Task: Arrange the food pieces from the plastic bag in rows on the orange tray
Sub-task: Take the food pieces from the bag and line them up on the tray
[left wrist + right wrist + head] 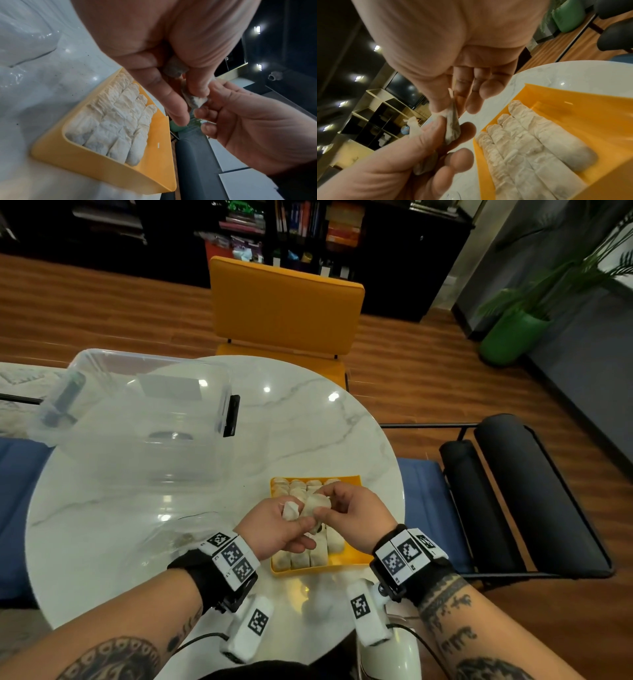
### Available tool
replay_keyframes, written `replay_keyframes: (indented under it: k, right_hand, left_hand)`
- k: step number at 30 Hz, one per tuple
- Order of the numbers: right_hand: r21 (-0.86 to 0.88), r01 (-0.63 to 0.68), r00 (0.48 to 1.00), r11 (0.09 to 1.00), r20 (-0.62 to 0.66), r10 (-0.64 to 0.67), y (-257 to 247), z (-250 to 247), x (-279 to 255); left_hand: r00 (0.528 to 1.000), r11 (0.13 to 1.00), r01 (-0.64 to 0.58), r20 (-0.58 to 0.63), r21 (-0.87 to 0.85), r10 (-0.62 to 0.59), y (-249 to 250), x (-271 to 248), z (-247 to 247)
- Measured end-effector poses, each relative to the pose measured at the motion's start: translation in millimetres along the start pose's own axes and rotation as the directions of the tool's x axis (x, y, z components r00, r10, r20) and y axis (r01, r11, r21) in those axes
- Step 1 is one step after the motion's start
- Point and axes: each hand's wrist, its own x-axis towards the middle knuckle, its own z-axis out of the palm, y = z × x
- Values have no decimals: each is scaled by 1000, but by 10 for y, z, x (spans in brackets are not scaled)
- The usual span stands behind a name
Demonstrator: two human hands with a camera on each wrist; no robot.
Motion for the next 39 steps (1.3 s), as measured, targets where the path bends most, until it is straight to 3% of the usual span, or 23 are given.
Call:
replay_keyframes:
  k: [5, 8, 10, 16, 20, 39]
  right_hand:
    - [-188, -54, 998, 981, -38, 47, 161, -159, 102]
    - [-346, -134, 989, 929, 6, 145, 280, -261, 156]
    - [-449, -148, 974, 881, 88, 209, 363, -254, 172]
    - [-707, -45, 877, 706, 310, 366, 480, 13, 287]
    - [-760, -51, 836, 648, 323, 444, 570, 136, 371]
    - [-777, -162, 881, 609, 163, 443, 565, 203, 462]
  left_hand:
    - [991, 966, 40, -131, 254, -7, -92, 124, -61]
    - [950, 806, 148, -309, 573, 45, -211, 227, -255]
    - [927, 717, 228, -373, 658, 47, -299, 263, -355]
    - [933, 646, 291, -359, 706, -28, -459, 294, -364]
    - [932, 666, 291, -360, 687, -37, -485, 314, -378]
    - [929, 686, 309, -363, 659, -69, -467, 272, -434]
